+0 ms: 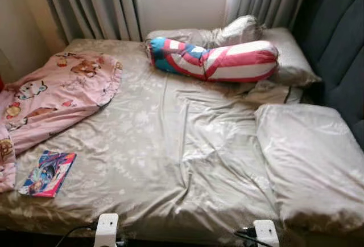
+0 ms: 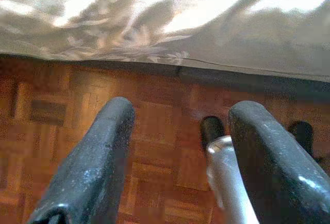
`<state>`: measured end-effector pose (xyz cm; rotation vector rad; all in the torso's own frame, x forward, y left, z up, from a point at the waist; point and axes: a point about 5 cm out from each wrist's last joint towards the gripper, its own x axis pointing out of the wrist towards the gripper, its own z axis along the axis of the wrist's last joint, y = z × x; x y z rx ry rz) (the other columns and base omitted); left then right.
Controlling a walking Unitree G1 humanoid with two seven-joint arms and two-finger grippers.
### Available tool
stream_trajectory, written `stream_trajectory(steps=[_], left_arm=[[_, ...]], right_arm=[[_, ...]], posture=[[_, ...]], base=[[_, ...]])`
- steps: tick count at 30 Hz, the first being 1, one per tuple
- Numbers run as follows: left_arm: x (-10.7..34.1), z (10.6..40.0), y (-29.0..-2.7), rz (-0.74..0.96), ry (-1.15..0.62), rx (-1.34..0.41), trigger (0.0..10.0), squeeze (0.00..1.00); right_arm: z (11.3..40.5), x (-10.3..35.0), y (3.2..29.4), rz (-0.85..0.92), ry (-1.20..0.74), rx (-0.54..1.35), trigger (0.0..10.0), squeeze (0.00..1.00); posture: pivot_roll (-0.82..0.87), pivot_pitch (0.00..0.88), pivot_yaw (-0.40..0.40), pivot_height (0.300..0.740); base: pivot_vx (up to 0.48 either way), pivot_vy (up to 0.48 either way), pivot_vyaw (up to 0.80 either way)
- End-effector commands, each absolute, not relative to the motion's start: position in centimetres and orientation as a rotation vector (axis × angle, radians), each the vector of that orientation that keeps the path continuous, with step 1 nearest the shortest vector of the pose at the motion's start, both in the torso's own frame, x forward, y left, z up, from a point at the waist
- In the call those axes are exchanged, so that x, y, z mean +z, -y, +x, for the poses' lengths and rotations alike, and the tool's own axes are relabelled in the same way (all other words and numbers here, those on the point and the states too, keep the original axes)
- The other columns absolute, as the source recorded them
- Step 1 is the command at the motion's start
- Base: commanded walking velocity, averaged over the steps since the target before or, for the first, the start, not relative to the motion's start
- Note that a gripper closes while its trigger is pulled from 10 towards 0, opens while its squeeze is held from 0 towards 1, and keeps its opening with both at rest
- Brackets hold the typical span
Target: Clean up the room
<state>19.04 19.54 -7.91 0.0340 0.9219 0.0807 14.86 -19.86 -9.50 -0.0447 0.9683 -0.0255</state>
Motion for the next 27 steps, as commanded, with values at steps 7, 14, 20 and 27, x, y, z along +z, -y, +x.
stream_trajectory(steps=[7,14,20,27], left_arm=[[-8.0,18.7,-20.0,0.037,-0.935,0.089,10.0,0.0],[-8.1,18.7,-19.9,0.038,-0.936,0.087,10.0,0.0],[-8.0,18.7,-19.9,0.036,-0.935,0.087,10.0,0.0],[-8.0,18.7,-20.0,0.037,-0.936,0.088,10.0,0.0]], right_arm=[[16.5,-9.0,18.9,-0.039,-0.937,-0.014,10.0,0.0],[16.7,-8.9,18.8,-0.042,-0.935,-0.008,10.0,0.0],[16.9,-8.9,18.6,-0.043,-0.933,-0.002,10.0,0.0],[17.0,-8.9,18.2,-0.042,-0.929,0.002,10.0,0.0]], posture=[[-0.13,0.0,-0.008,0.74],[-0.14,0.0,-0.008,0.74],[-0.13,0.0,-0.009,0.74],[-0.13,0.0,-0.007,0.74]], base=[[0.0,0.306,0.0],[0.0,0.306,0.0],[0.0,0.304,0.0],[0.0,0.304,0.0]])
